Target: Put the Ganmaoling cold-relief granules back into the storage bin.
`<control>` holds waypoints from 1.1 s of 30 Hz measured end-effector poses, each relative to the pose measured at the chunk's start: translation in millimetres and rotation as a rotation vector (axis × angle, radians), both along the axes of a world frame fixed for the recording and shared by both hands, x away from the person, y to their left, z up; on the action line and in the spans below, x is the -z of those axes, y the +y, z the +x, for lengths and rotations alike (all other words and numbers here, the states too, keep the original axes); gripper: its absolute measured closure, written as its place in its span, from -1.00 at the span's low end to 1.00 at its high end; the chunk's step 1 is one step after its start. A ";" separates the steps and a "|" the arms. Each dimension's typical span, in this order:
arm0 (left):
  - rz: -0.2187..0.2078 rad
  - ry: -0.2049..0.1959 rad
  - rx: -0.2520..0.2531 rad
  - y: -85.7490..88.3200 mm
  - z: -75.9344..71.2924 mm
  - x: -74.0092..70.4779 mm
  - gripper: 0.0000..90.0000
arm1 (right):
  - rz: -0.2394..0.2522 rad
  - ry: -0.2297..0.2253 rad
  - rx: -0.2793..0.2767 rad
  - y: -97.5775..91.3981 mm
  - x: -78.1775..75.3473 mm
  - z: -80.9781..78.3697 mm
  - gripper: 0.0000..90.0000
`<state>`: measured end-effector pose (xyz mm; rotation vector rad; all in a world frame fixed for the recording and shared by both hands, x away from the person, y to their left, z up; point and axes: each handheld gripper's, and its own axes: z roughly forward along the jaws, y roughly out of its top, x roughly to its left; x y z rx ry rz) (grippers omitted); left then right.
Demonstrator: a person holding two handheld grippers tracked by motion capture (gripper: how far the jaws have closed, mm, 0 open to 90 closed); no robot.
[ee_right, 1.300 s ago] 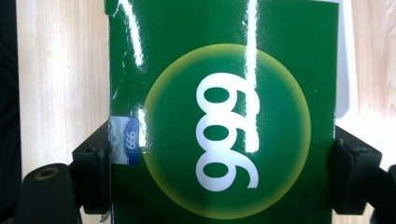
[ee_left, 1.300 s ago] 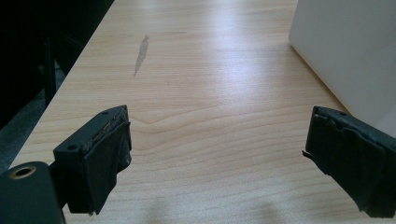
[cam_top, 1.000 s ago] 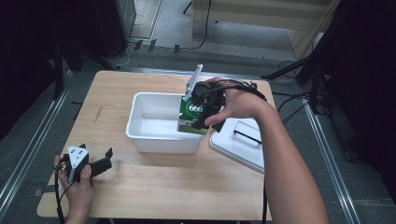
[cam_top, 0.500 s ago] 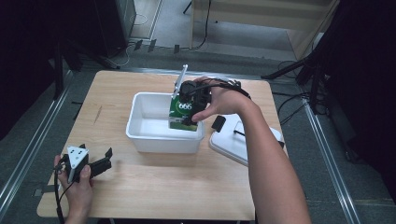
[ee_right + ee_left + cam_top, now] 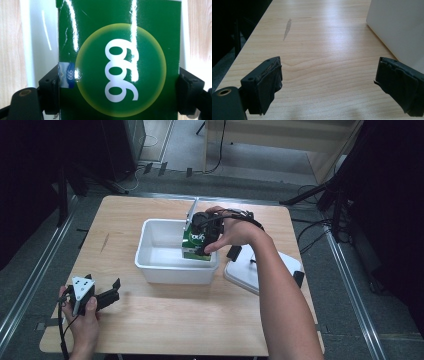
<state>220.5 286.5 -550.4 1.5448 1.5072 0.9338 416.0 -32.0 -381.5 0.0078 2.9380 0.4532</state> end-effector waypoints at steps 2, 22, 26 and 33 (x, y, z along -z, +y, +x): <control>-0.001 0.000 -0.001 -0.2 0.1 0.0 -0.84 | -0.002 -0.003 0.000 -1.9 4.4 1.1 -0.65; 0.001 0.004 0.003 -0.1 0.2 0.0 -0.84 | -0.004 -0.023 -0.004 -5.7 38.4 8.2 -0.65; 0.003 0.006 0.005 0.1 0.1 -0.1 -0.84 | -0.001 -0.024 0.014 -4.9 42.6 10.0 -0.66; 0.006 0.004 0.004 -0.4 0.0 -0.1 -0.84 | -0.024 0.003 0.028 -1.5 52.7 12.3 -0.66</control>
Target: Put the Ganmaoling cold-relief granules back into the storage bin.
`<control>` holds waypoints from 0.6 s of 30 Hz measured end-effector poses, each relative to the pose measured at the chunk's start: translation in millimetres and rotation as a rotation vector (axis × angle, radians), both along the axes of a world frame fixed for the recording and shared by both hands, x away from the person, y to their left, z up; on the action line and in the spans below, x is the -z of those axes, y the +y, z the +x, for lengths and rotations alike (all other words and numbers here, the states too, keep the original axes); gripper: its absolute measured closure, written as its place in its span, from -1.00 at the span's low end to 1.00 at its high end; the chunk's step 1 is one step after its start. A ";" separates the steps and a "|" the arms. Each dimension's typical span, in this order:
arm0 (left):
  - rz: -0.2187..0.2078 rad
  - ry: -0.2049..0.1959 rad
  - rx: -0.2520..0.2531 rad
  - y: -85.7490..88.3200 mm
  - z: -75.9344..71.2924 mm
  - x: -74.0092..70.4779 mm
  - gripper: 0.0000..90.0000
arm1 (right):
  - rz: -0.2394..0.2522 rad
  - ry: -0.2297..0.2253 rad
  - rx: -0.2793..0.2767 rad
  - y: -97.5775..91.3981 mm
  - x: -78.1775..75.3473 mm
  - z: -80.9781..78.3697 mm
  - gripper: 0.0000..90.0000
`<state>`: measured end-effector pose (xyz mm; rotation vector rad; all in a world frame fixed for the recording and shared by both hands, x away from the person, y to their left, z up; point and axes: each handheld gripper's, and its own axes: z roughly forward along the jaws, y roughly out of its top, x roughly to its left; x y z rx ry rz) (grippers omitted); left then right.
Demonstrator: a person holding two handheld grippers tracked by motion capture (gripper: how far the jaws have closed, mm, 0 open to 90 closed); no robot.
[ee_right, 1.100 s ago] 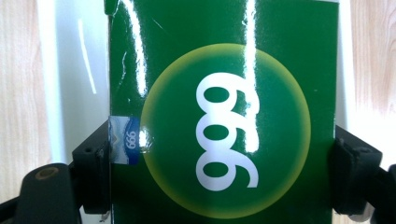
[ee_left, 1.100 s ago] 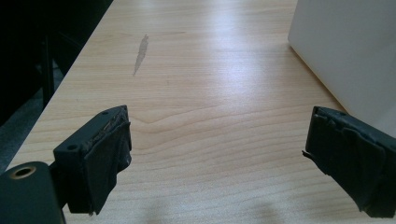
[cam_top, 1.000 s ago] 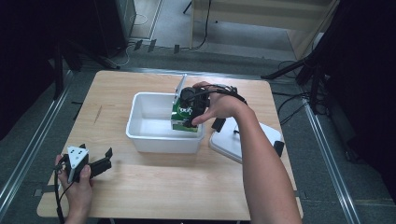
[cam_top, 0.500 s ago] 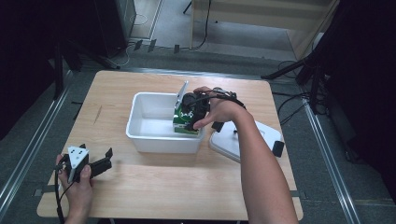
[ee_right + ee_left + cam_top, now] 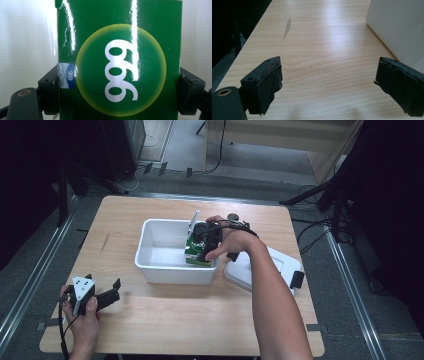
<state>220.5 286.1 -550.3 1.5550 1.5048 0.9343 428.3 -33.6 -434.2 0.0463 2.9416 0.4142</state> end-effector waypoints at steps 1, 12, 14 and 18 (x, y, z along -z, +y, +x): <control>-0.001 0.001 0.001 0.0 0.1 0.0 -0.84 | -0.007 0.002 0.004 0.4 1.3 0.0 -0.66; 0.001 0.000 0.000 -0.2 0.0 0.1 -0.84 | -0.021 0.036 0.009 -0.6 2.5 1.0 -0.67; -0.001 0.001 0.001 -0.1 0.1 0.0 -0.84 | -0.027 0.041 0.013 -0.3 2.1 1.1 -0.68; -0.001 0.001 0.001 0.0 0.0 0.0 -0.84 | -0.036 0.049 0.031 0.0 1.8 0.1 -0.69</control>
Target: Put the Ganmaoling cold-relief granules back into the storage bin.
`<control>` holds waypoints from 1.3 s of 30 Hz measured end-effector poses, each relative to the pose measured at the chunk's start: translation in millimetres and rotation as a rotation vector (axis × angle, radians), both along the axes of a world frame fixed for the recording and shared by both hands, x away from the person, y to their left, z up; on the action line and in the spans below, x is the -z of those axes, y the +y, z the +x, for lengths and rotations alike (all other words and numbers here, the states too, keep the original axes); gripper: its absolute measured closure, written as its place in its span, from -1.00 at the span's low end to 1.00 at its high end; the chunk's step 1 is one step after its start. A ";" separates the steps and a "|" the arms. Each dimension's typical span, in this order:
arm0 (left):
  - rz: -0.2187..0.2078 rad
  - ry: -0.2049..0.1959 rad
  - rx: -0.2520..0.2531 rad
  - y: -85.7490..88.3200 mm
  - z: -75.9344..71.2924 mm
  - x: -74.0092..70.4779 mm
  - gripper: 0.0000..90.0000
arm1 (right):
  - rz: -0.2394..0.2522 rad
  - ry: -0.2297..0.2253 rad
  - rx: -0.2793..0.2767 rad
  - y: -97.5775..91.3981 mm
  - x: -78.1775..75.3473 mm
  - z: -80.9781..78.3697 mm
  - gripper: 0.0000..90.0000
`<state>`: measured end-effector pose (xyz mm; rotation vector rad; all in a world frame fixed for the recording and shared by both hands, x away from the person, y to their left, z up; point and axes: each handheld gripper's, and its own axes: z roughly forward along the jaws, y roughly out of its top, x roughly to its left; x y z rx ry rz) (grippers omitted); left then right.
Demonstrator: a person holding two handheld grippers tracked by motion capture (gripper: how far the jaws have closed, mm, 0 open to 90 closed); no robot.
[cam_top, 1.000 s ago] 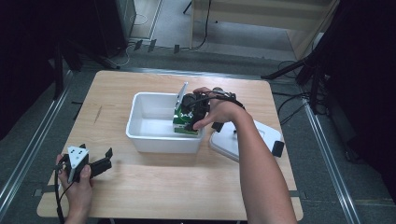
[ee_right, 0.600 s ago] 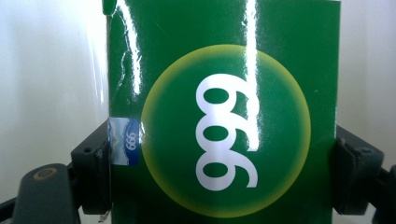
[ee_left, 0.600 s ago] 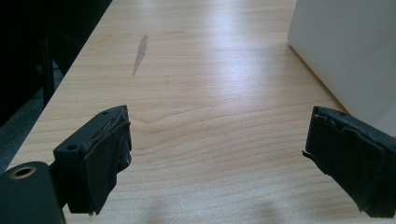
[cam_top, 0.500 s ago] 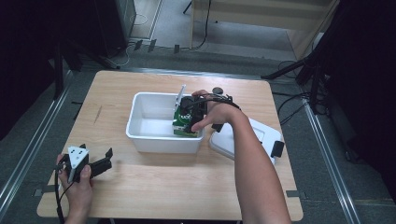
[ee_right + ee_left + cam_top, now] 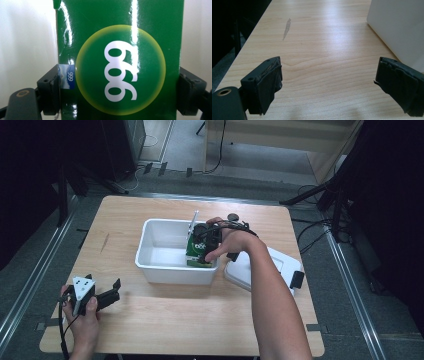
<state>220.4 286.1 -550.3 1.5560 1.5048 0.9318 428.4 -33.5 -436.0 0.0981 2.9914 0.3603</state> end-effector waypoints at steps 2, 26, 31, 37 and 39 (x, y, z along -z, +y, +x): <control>0.001 -0.001 -0.001 -0.1 0.1 0.1 -0.84 | 0.001 -0.003 -0.008 -0.2 0.4 0.7 -0.70; 0.008 -0.001 -0.001 -1.3 -0.9 0.1 -0.84 | 0.088 -0.038 0.049 -16.8 -39.6 -5.4 -0.78; 0.010 -0.003 -0.003 -1.0 -0.8 0.2 -0.84 | 0.108 -0.056 0.059 -25.4 -55.9 -9.1 -0.79; 0.014 0.004 0.000 -2.1 0.2 0.2 -0.84 | 0.120 -0.078 0.081 -43.8 -69.1 -12.8 -0.80; 0.018 0.008 0.003 -2.2 0.2 0.1 -0.84 | 0.125 -0.085 0.092 -51.3 -72.5 -14.7 -0.80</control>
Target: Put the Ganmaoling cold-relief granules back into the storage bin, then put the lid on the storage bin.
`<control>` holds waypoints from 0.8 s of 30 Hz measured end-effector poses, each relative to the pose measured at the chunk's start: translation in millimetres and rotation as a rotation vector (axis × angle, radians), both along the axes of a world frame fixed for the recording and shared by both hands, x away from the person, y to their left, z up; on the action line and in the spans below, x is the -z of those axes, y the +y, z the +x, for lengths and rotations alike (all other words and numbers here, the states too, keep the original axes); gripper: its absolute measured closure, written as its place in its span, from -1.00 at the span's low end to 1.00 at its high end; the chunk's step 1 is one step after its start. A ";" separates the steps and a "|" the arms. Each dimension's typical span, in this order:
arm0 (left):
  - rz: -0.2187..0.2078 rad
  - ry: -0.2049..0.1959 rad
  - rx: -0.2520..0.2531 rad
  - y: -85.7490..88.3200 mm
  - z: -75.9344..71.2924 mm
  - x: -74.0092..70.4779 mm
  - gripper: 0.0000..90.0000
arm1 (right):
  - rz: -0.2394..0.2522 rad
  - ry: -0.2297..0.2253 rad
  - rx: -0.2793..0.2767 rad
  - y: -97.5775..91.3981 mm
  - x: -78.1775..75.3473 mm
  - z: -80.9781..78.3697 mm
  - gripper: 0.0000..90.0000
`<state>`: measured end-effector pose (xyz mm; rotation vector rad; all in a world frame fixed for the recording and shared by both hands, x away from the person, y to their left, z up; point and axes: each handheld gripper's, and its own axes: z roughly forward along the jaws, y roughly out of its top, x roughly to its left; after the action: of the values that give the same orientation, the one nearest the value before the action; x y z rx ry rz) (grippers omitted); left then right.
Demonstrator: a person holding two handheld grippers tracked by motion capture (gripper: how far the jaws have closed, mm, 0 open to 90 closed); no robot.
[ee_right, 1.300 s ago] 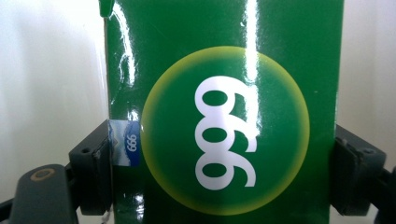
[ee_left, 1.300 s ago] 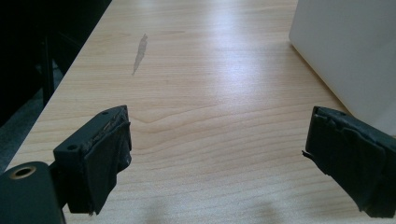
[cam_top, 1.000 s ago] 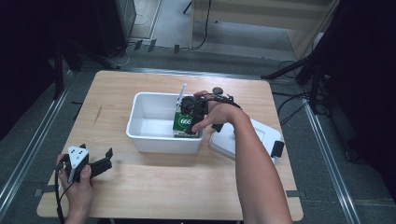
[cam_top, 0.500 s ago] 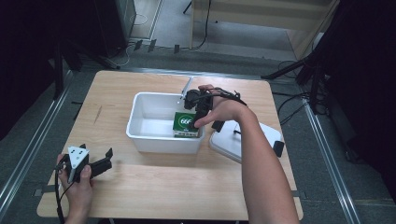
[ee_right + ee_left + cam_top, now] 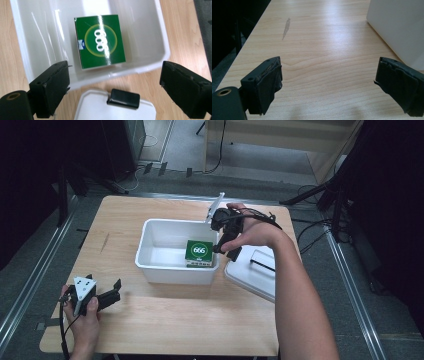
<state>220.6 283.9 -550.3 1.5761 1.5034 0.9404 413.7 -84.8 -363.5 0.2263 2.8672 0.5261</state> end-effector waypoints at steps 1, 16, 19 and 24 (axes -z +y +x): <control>0.001 0.001 -0.001 -0.2 0.1 0.0 -0.84 | 0.002 -0.004 0.002 -3.8 -1.4 -0.9 -0.80; 0.010 0.006 0.001 -0.9 0.8 -0.1 -0.84 | -0.004 -0.037 0.060 -56.5 -6.6 -14.0 -0.81; 0.013 0.006 0.001 -1.4 1.1 0.1 -0.84 | 0.000 -0.035 0.068 -65.3 -4.4 -15.4 -0.80; 0.011 0.006 0.000 -1.3 1.3 0.1 -0.84 | -0.006 -0.026 0.092 -78.4 1.2 -18.3 -0.80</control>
<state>222.0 282.6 -550.4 1.5884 1.5044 0.9465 395.4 -163.2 -364.7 0.3454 2.8167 0.4997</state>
